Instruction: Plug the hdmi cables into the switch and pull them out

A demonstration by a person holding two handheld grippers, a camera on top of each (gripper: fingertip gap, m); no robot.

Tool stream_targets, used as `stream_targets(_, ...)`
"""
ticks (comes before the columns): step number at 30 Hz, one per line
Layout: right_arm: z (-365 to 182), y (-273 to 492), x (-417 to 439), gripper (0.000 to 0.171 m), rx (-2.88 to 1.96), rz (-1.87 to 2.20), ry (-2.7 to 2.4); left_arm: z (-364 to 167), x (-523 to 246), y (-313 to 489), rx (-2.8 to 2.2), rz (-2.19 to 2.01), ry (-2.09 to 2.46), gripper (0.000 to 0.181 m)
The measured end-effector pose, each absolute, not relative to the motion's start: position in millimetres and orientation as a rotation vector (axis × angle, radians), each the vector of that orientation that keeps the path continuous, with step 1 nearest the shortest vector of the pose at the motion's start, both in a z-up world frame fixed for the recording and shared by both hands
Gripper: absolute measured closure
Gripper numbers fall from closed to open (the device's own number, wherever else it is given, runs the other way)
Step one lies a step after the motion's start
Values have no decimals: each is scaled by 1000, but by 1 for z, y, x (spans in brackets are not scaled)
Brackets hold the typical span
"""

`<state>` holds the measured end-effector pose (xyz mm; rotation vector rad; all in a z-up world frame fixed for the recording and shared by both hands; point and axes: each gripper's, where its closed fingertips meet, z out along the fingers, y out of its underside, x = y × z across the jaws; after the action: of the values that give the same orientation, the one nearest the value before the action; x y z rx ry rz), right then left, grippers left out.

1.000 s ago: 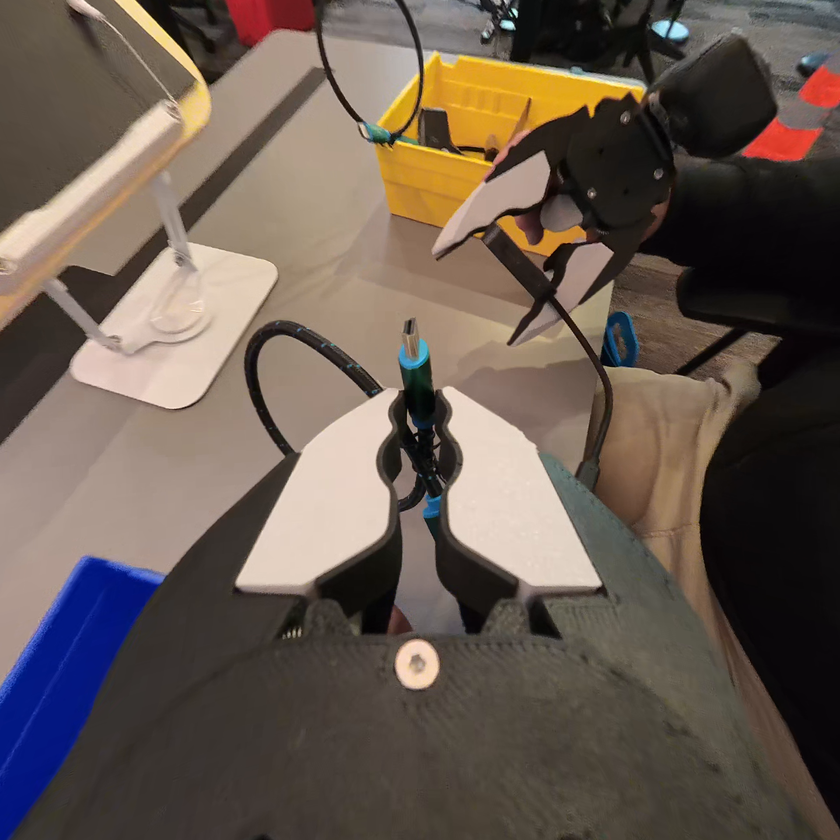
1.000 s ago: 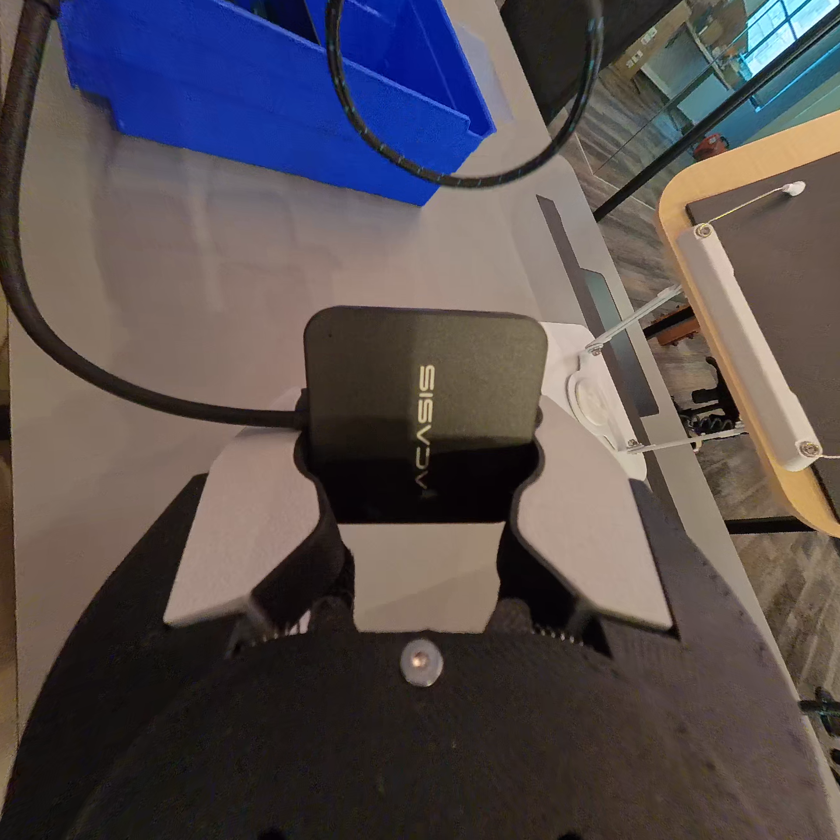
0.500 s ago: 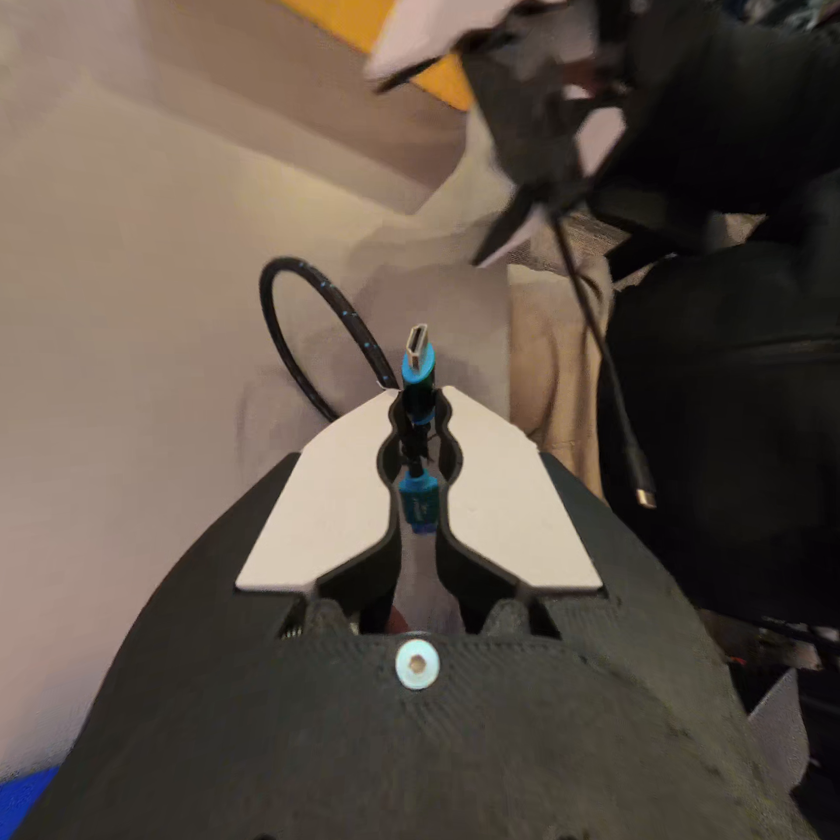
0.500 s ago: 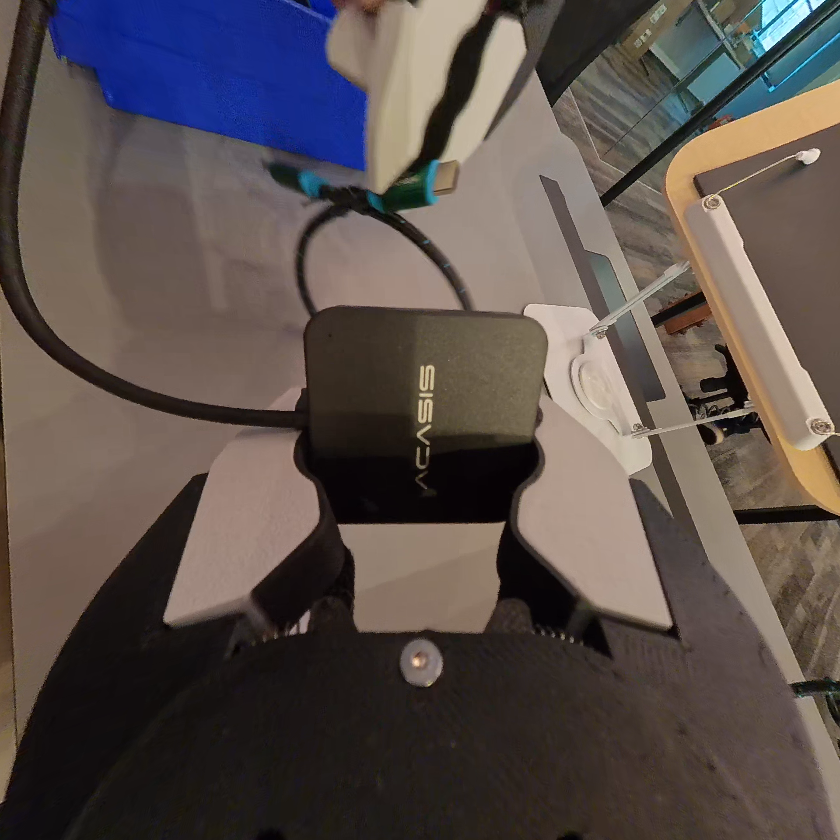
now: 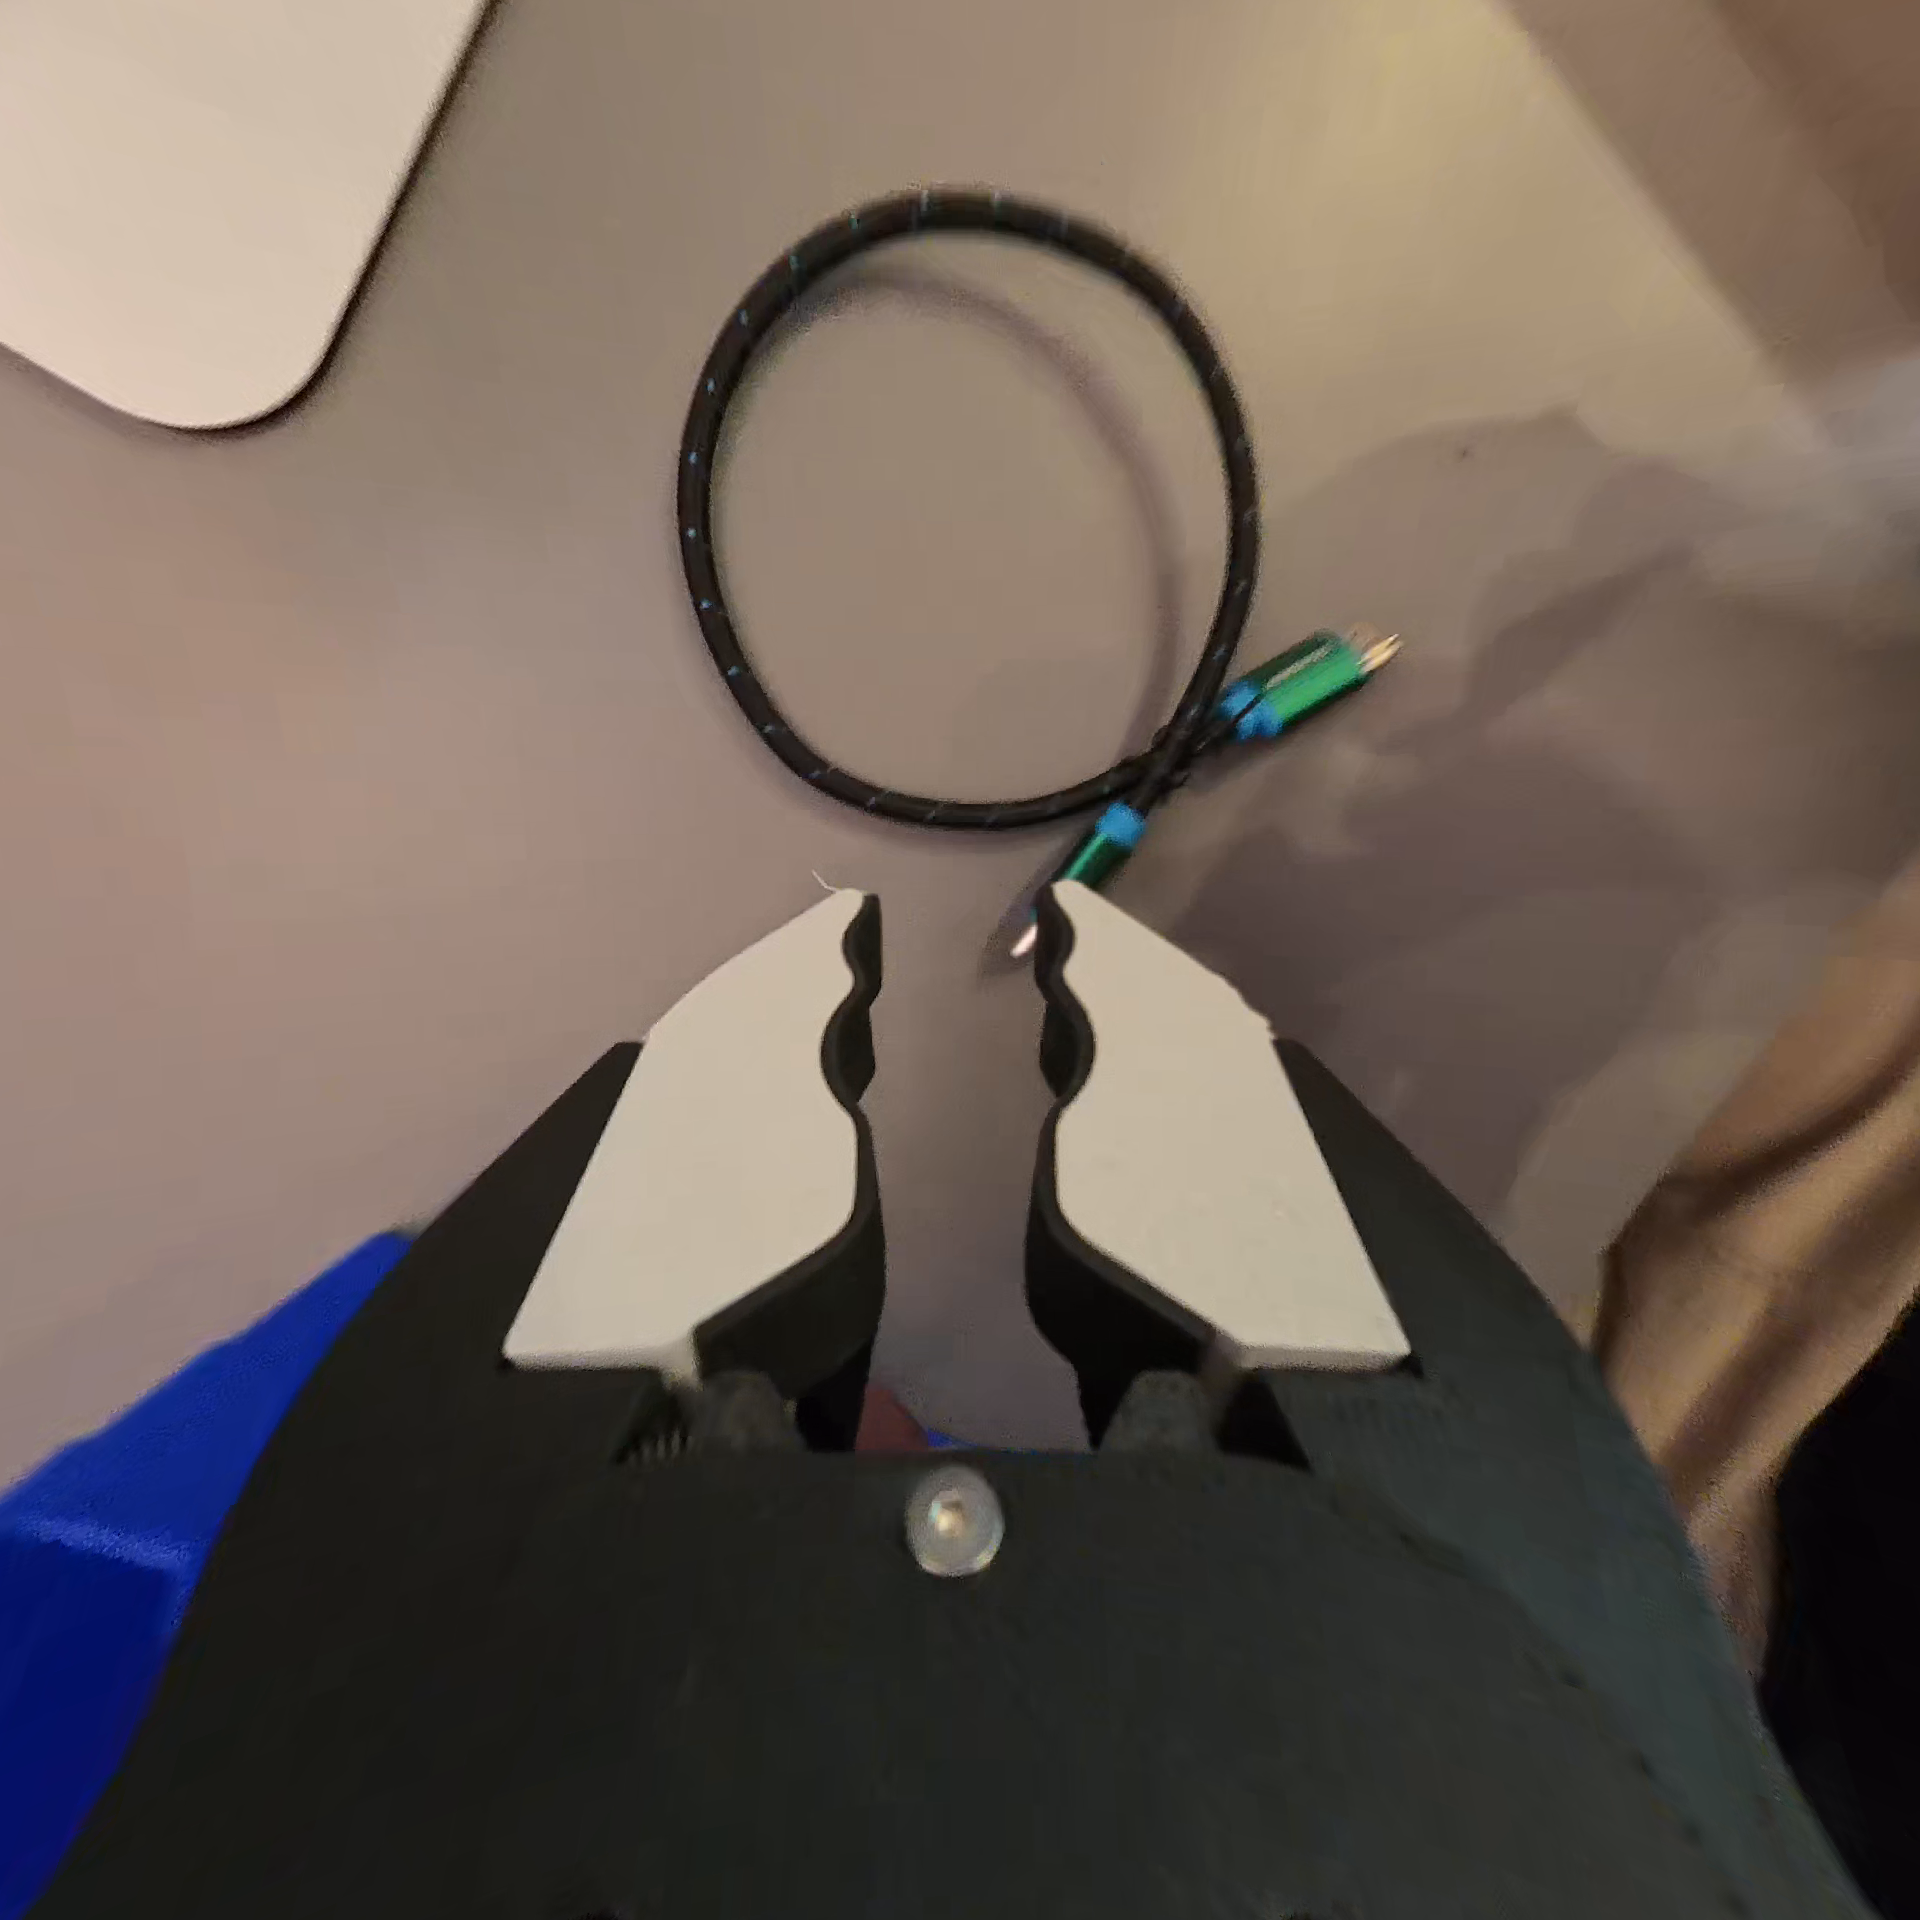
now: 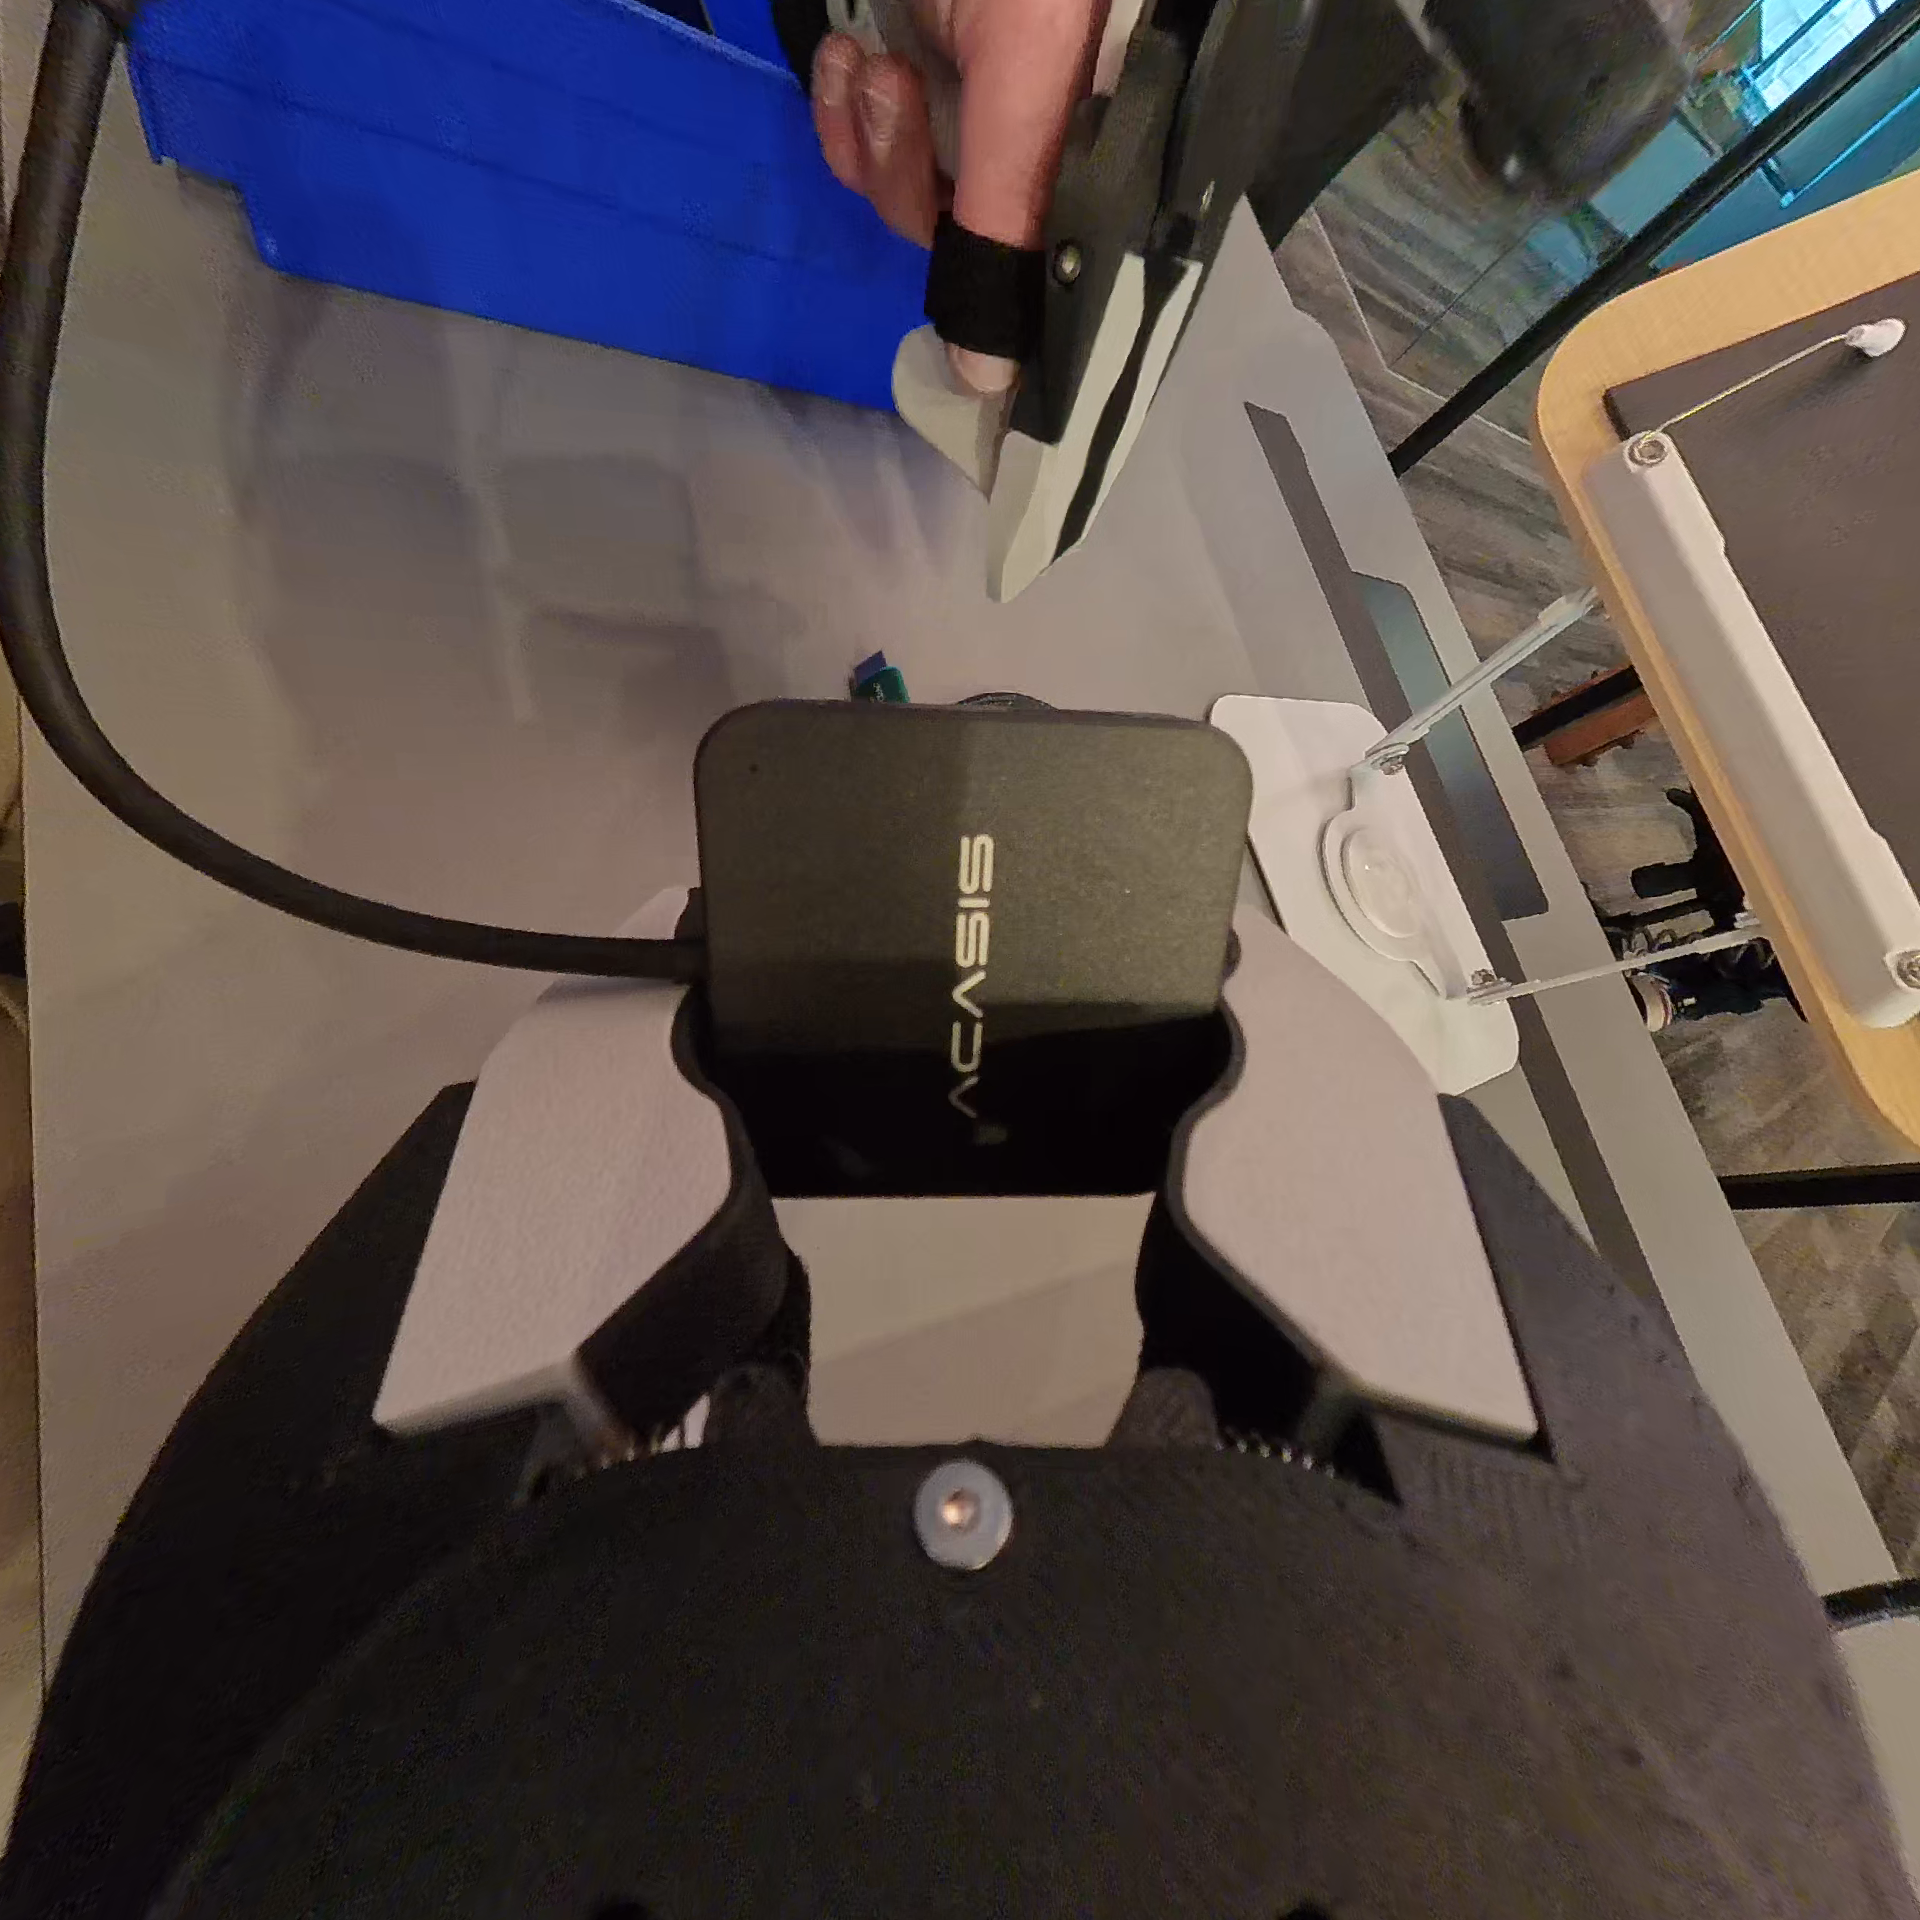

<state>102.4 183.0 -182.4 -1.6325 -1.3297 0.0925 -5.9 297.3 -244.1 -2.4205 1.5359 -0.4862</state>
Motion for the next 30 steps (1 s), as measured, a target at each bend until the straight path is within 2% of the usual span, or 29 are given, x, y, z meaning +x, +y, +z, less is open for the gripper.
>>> stream_targets(1, -183, 183, 102, 85, -1633, 97, -1329, -239, -1, 294, -2449, -541, 1433, 155)
stream_targets(8, -179, 181, 98, 85, -1617, 110, -1334, -247, 19, 255, -2407, -479, 1395, 145)
stream_targets(13, -173, 178, 101, 85, -1606, 98, -1326, -275, 33, 260, -2116, -101, 1745, 147)
stream_targets(15, -171, 177, 102, 85, -1603, 96, -1320, -278, 46, 262, -2042, -86, 1820, 148)
stream_targets(17, -170, 176, 103, 85, -1601, 95, -1318, -285, 54, 255, -2008, -133, 1923, 154)
stream_targets(20, -171, 177, 103, 85, -1603, 96, -1320, -287, 51, 250, -1901, -102, 2090, 174)
stream_targets(25, -173, 177, 106, 85, -1609, 115, -1315, -286, 17, 227, -1438, 111, 2502, 181)
stream_targets(26, -174, 178, 106, 85, -1609, 119, -1312, -282, 9, 225, -1395, 152, 2527, 180)
stream_targets(29, -173, 179, 107, 85, -1610, 127, -1305, -265, -11, 230, -1730, 127, 2323, 146)
stream_targets(30, -172, 179, 107, 85, -1609, 127, -1303, -262, -20, 233, -1919, 127, 2185, 141)
